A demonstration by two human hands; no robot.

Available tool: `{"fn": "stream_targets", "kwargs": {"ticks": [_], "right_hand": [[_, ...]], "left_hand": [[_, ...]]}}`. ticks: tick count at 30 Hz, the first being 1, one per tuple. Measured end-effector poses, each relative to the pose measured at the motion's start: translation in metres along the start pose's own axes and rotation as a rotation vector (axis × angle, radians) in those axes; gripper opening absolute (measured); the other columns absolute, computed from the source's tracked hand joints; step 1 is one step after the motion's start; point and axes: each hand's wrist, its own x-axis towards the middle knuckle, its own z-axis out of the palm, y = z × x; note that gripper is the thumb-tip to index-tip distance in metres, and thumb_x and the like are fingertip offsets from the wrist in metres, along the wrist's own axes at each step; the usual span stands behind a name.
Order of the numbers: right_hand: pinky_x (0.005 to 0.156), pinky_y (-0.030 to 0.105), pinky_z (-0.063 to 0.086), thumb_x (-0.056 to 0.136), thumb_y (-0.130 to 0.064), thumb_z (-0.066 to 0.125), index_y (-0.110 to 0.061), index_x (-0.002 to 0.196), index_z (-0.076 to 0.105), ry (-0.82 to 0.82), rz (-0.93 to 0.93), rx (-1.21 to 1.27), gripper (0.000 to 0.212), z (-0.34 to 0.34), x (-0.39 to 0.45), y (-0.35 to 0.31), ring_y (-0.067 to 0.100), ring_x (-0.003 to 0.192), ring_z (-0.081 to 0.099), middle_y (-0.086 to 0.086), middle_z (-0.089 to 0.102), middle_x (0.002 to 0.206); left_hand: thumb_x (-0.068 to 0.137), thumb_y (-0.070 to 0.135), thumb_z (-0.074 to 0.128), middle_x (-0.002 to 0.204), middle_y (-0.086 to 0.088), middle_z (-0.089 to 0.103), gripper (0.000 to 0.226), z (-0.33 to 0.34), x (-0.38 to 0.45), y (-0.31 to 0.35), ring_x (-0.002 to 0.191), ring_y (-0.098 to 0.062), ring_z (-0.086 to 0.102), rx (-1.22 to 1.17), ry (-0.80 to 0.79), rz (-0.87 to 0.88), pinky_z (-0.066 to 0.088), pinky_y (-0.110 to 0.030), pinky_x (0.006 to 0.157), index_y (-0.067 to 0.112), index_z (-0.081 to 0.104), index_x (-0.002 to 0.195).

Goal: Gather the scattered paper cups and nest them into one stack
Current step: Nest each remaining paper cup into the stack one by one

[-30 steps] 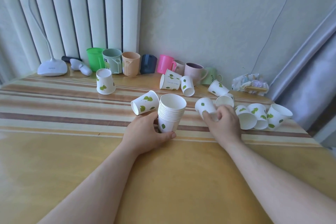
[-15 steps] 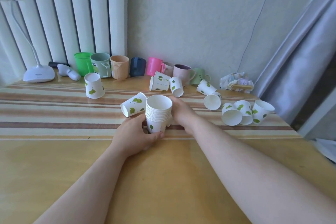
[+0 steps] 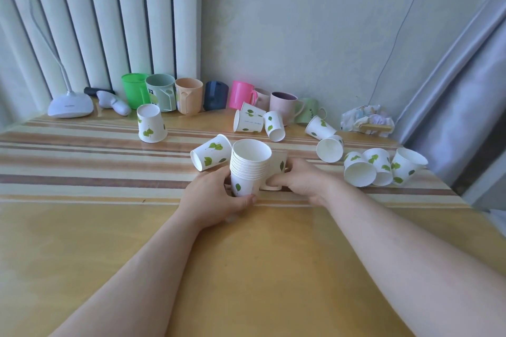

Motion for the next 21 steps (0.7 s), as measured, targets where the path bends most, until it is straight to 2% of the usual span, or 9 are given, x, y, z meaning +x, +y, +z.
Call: {"fn": "stream_targets", "kwargs": {"ticks": [1, 3, 7, 8, 10, 12, 16, 19, 21], "right_hand": [[0.097, 0.032, 0.06, 0.079, -0.004, 0.084, -0.017, 0.107, 0.078, 0.015, 0.004, 0.041, 0.031, 0.003, -0.003, 0.006, 0.016, 0.102, 0.077, -0.003, 0.085, 0.101], [0.094, 0.032, 0.058, 0.075, -0.003, 0.083, -0.016, 0.105, 0.077, 0.046, -0.043, 0.119, 0.033, 0.008, -0.009, 0.011, 0.016, 0.1, 0.076, -0.001, 0.084, 0.099], [0.071, 0.022, 0.051, 0.069, -0.014, 0.083, -0.023, 0.104, 0.071, 0.126, -0.146, 0.407, 0.038, 0.011, -0.022, 0.002, 0.004, 0.077, 0.07, -0.012, 0.078, 0.085], [0.07, 0.025, 0.047, 0.067, -0.021, 0.082, -0.026, 0.107, 0.069, 0.158, -0.159, 0.47, 0.043, 0.01, -0.024, -0.005, 0.007, 0.078, 0.067, -0.015, 0.076, 0.088], [0.077, 0.033, 0.045, 0.066, -0.03, 0.081, -0.029, 0.113, 0.066, 0.227, -0.2, 0.553, 0.049, 0.006, -0.027, -0.022, 0.016, 0.087, 0.063, -0.012, 0.074, 0.098], [0.082, 0.036, 0.046, 0.068, -0.03, 0.08, -0.029, 0.112, 0.065, 0.262, -0.275, 0.62, 0.047, 0.002, -0.032, -0.042, 0.017, 0.087, 0.062, -0.012, 0.073, 0.097], [0.083, 0.032, 0.05, 0.073, -0.024, 0.079, -0.031, 0.108, 0.07, 0.244, -0.398, 0.592, 0.036, 0.009, -0.038, -0.068, 0.008, 0.088, 0.068, -0.017, 0.076, 0.096], [0.089, 0.037, 0.057, 0.074, -0.018, 0.084, -0.022, 0.111, 0.077, 0.221, -0.376, 0.539, 0.037, 0.027, -0.034, -0.066, 0.022, 0.109, 0.077, 0.0, 0.082, 0.115], [0.086, 0.036, 0.058, 0.079, -0.013, 0.087, -0.018, 0.116, 0.078, 0.207, -0.332, 0.483, 0.039, 0.039, -0.033, -0.059, 0.021, 0.108, 0.077, 0.005, 0.081, 0.122]], "left_hand": [[0.079, 0.065, 0.082, 0.083, 0.028, 0.061, 0.035, 0.0, 0.0, 0.001, 0.081, 0.014, 0.051, -0.003, -0.003, -0.001, 0.035, -0.019, 0.062, 0.045, 0.056, 0.09], [0.078, 0.066, 0.082, 0.084, 0.028, 0.061, 0.036, 0.0, -0.001, 0.0, 0.082, 0.011, 0.053, -0.005, 0.002, -0.002, 0.035, -0.021, 0.063, 0.043, 0.059, 0.094], [0.078, 0.068, 0.081, 0.082, 0.024, 0.062, 0.039, 0.0, -0.003, -0.001, 0.082, 0.003, 0.054, -0.004, 0.01, 0.006, 0.036, -0.024, 0.063, 0.039, 0.062, 0.096], [0.078, 0.067, 0.082, 0.082, 0.025, 0.061, 0.038, 0.0, -0.003, -0.001, 0.082, 0.004, 0.054, -0.007, 0.007, 0.005, 0.035, -0.024, 0.062, 0.039, 0.061, 0.095], [0.079, 0.067, 0.082, 0.083, 0.026, 0.061, 0.037, 0.0, -0.002, -0.001, 0.083, 0.002, 0.053, -0.009, 0.002, 0.005, 0.035, -0.024, 0.063, 0.04, 0.061, 0.095], [0.078, 0.068, 0.081, 0.085, 0.027, 0.061, 0.038, 0.001, -0.001, -0.002, 0.085, -0.001, 0.053, -0.007, 0.001, 0.008, 0.036, -0.025, 0.063, 0.041, 0.062, 0.097], [0.078, 0.067, 0.082, 0.083, 0.025, 0.062, 0.038, 0.001, -0.002, -0.003, 0.083, 0.001, 0.053, -0.011, 0.007, 0.008, 0.036, -0.026, 0.063, 0.04, 0.063, 0.097], [0.077, 0.068, 0.081, 0.084, 0.026, 0.063, 0.04, 0.001, -0.002, -0.003, 0.084, 0.0, 0.055, -0.012, 0.021, 0.013, 0.038, -0.027, 0.064, 0.04, 0.064, 0.099], [0.077, 0.067, 0.082, 0.083, 0.026, 0.064, 0.038, 0.001, -0.002, -0.003, 0.084, 0.005, 0.055, -0.022, 0.018, 0.017, 0.038, -0.027, 0.065, 0.042, 0.064, 0.098]]}}
